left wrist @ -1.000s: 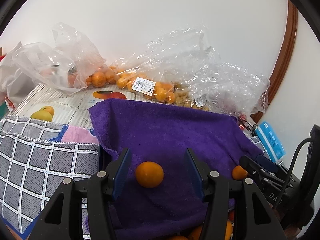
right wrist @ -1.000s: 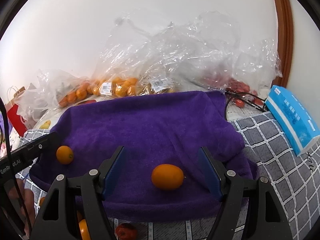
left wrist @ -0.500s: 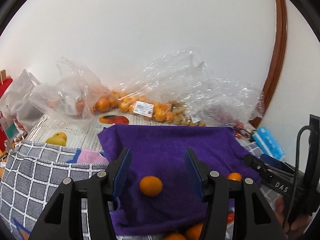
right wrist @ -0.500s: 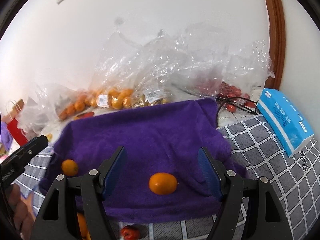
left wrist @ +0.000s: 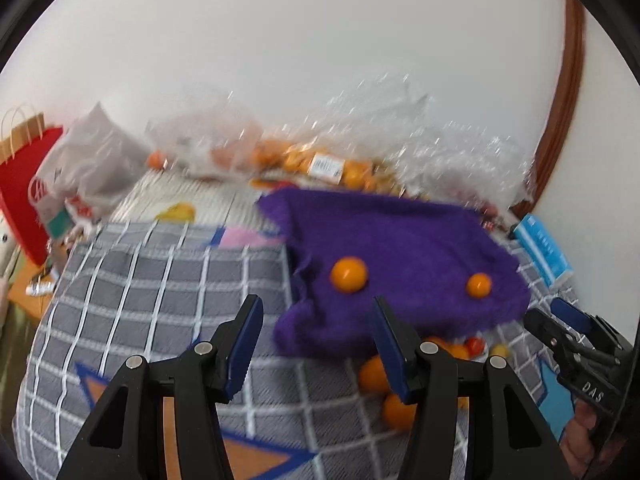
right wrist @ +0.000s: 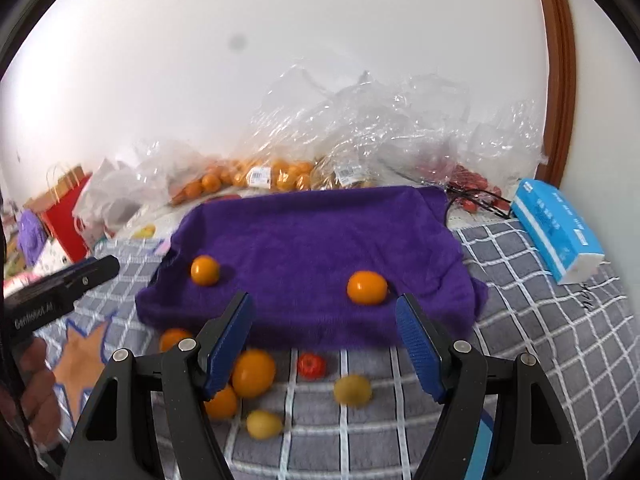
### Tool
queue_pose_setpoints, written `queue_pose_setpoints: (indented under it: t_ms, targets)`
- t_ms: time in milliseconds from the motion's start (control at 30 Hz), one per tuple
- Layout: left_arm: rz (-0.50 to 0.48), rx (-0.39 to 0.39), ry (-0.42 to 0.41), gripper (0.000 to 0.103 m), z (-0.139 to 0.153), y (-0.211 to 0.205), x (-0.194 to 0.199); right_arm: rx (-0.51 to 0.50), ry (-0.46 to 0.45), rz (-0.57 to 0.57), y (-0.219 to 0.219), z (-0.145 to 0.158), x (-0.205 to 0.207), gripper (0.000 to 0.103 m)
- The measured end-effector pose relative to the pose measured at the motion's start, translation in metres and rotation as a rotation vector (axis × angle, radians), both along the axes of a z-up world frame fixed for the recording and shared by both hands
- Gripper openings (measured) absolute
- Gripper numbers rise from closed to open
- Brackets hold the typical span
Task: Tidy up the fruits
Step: 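Withdraw both open grippers from the towel back toward the fruit cluster, then grasp a yellow lemon with the right gripper while the left grasps a large orange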
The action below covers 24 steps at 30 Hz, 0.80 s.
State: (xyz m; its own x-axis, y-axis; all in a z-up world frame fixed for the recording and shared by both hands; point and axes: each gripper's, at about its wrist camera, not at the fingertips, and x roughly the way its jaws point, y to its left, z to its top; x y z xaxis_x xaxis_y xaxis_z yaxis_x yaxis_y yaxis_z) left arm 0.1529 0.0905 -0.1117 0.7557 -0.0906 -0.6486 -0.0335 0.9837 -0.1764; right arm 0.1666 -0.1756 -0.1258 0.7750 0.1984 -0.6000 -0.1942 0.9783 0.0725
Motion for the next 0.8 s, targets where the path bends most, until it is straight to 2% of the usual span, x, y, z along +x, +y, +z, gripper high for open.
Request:
queue_pose_setpoints:
  t_ms: [67,233,367,467,533,667,800]
  targets:
    - [-0.003,-0.026,0.019,0.053,-0.003,0.008,-0.005,-0.005,0.014,0.009,0.001,-0.006,-0.009,0.071]
    - [0.022,-0.058,0.044,0.052,-0.019,0.023,-0.02,0.023,0.067,0.038,0.003,-0.023,-0.023,0.059]
    - [0.029,-0.061,0.095,0.052,-0.041,0.029,-0.025,0.025,0.132,0.097,0.015,-0.042,-0.03,0.042]
    - [0.031,-0.085,0.149,0.051,-0.052,0.032,-0.025,-0.01,0.141,0.113,0.026,-0.052,-0.033,0.038]
    - [0.023,-0.097,0.154,0.051,-0.056,0.033,-0.028,-0.011,0.151,0.117,0.029,-0.056,-0.031,0.038]
    - [0.028,-0.069,0.156,0.051,-0.061,0.031,-0.033,-0.016,0.196,0.133,0.035,-0.065,-0.024,0.038]
    - [0.027,-0.083,0.156,0.051,-0.069,0.033,-0.036,-0.036,0.209,0.139,0.038,-0.07,-0.019,0.027]
